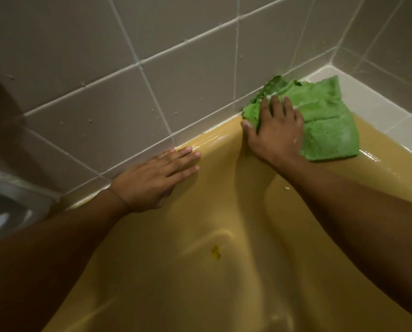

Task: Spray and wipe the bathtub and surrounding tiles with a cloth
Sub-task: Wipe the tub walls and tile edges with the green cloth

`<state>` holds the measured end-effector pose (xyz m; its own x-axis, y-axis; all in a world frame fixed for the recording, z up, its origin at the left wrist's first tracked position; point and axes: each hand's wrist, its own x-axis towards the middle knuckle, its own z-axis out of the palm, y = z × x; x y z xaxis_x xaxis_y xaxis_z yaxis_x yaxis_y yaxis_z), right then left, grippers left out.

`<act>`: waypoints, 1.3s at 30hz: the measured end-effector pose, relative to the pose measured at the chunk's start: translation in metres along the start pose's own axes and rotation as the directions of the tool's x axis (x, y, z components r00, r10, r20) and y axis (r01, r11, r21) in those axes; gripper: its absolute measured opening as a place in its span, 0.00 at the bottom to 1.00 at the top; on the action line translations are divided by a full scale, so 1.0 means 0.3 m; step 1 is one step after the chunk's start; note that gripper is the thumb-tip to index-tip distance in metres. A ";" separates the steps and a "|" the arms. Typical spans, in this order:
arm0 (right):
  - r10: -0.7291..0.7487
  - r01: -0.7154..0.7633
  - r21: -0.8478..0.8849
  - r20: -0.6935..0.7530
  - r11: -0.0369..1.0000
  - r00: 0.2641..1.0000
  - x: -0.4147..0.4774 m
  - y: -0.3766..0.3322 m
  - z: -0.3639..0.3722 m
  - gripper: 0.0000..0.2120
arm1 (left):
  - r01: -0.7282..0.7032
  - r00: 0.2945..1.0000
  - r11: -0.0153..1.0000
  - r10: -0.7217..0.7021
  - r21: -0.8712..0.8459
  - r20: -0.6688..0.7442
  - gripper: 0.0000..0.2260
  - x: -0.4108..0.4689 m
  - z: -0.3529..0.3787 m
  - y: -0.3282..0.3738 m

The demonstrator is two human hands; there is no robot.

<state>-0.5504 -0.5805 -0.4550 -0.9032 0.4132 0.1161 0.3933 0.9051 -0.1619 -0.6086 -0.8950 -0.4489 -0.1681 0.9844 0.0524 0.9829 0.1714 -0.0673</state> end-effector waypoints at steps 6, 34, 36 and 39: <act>-0.267 0.274 -0.103 0.082 0.956 0.960 -0.055 0.072 0.007 0.29 | 0.034 0.999 0.999 -0.034 -0.020 -0.018 0.25 -0.034 0.004 0.007; -0.281 0.268 0.203 0.038 0.942 0.959 -0.176 -0.148 0.046 0.25 | 0.143 0.988 0.988 -0.146 -0.050 -0.059 0.25 -0.275 -0.004 0.028; -0.215 0.198 0.241 0.047 0.950 0.975 -0.166 -0.161 0.043 0.25 | 0.161 0.985 0.986 -0.163 -0.038 -0.055 0.25 -0.347 -0.008 0.036; -0.268 0.253 0.214 0.041 0.943 0.963 -0.215 -0.246 0.054 0.26 | 0.209 0.976 0.977 -0.211 -0.042 -0.049 0.26 -0.415 -0.011 0.056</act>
<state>-0.5241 -0.6756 -0.4664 -0.9817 0.1514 0.1154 0.1054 0.9371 -0.3328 -0.5710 -1.0149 -0.4531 -0.3680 0.9228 0.1140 0.9283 0.3717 -0.0125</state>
